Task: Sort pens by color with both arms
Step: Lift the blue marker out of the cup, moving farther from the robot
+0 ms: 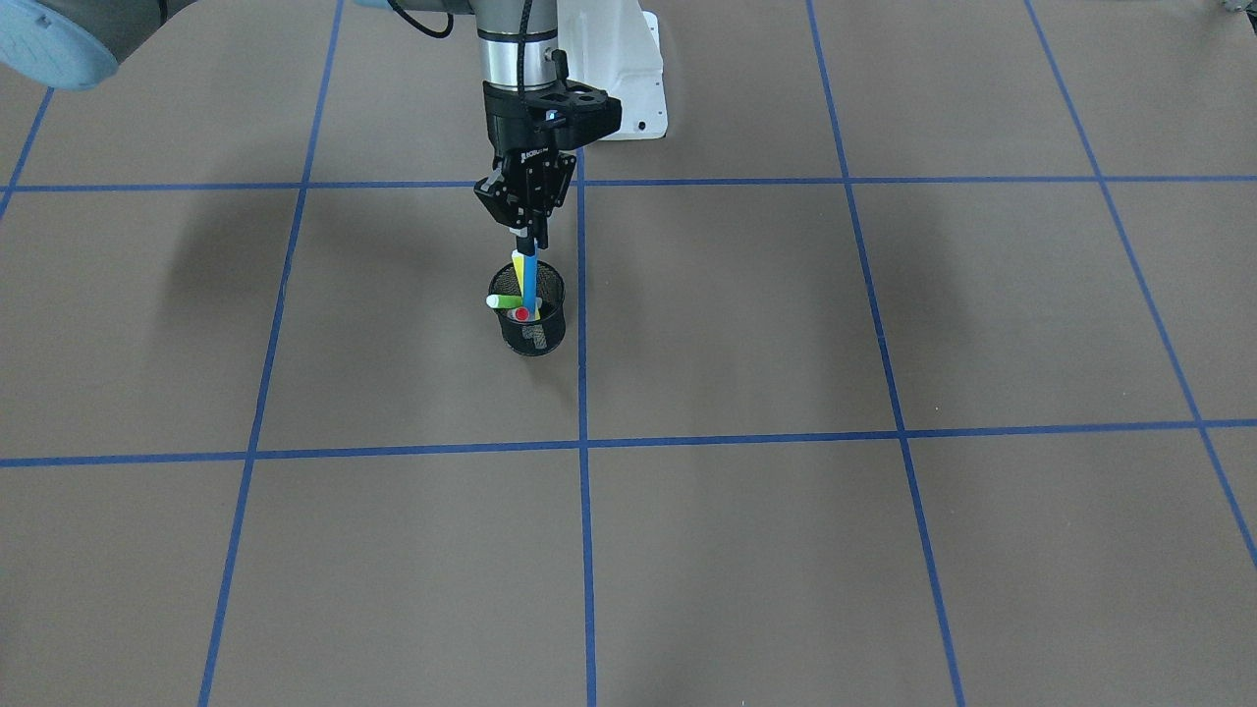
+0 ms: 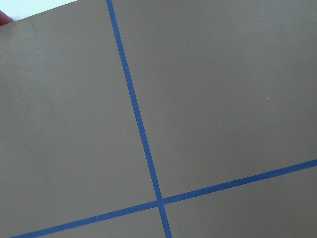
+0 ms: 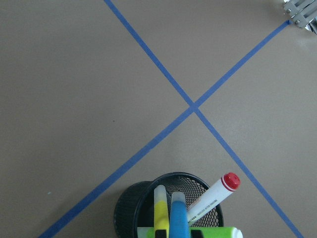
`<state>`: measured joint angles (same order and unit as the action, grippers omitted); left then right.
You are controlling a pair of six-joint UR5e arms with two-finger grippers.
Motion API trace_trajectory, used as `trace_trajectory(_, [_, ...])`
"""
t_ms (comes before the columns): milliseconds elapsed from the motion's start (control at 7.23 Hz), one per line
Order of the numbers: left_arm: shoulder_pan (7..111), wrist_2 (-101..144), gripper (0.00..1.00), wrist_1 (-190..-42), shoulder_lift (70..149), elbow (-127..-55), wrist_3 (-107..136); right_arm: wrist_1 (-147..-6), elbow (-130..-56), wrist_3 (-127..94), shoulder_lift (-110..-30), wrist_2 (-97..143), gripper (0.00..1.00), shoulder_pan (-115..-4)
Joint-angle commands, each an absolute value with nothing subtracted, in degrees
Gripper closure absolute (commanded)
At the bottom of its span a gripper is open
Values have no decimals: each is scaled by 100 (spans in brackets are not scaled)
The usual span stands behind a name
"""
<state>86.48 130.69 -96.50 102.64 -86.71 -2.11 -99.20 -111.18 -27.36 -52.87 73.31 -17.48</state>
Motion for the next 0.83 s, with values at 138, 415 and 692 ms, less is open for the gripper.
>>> trace_trajectory(138, [8648, 13069, 0, -9650, 10239, -8701, -202, -9932, -11548, -2864, -5361, 7488, 100, -1846])
trace_trajectory(415, [8648, 13069, 0, -9650, 10239, -8684, -211, -9879, -11854, -3189, -5335, 7637, 100, -1898])
trace_trajectory(692, [8657, 13069, 0, -9650, 10239, -8692, -202, -9766, -12145, -3654, -5318, 7638, 100, -1968])
